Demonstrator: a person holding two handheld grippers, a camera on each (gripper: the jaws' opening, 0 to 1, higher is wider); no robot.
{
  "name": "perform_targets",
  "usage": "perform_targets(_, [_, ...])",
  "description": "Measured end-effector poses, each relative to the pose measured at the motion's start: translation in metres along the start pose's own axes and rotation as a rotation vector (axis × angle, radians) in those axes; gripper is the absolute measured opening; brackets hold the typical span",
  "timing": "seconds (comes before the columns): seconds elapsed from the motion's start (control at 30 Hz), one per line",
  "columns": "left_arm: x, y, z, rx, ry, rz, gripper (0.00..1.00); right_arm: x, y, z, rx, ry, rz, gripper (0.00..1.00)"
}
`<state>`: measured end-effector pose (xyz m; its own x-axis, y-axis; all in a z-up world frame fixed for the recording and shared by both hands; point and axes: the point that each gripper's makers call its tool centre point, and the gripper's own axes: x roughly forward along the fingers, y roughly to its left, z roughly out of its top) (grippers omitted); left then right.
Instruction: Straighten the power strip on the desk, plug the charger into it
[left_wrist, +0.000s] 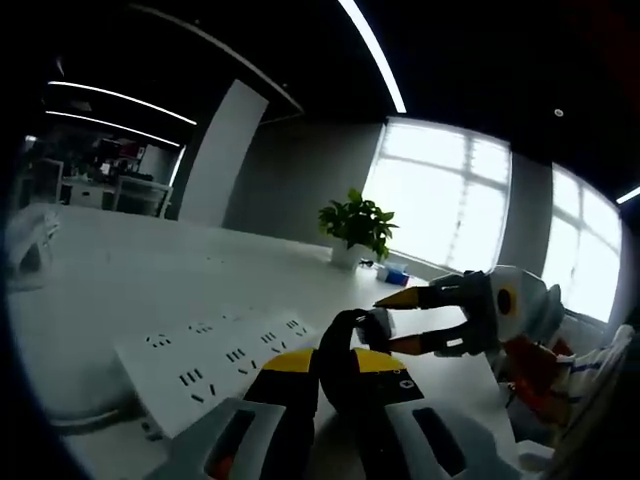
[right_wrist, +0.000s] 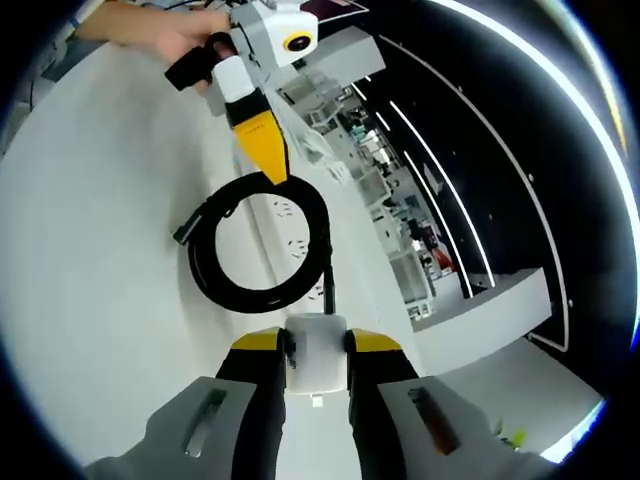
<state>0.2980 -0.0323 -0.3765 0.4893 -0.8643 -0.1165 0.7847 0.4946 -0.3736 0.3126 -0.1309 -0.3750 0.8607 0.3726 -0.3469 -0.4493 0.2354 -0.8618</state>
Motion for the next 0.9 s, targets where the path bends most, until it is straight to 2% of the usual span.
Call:
perform_targets(0.27, [0.002,0.001,0.004,-0.038,-0.008,-0.034,0.12,0.001,-0.007,0.005,-0.010,-0.019,-0.061,0.22])
perform_targets(0.47, [0.003,0.002,0.002,-0.034,-0.003,-0.037,0.12,0.000,-0.006,0.006,-0.066,-0.017,-0.108,0.22])
perform_targets(0.7, [0.006,0.008,-0.003,0.034,0.011,0.002,0.12,-0.004,-0.006,0.011,-0.111,-0.022,-0.140,0.21])
perform_targets(0.9, [0.008,0.017,-0.009,0.061,0.022,0.034,0.16,-0.005,-0.005,0.013,-0.136,-0.021,-0.151,0.21])
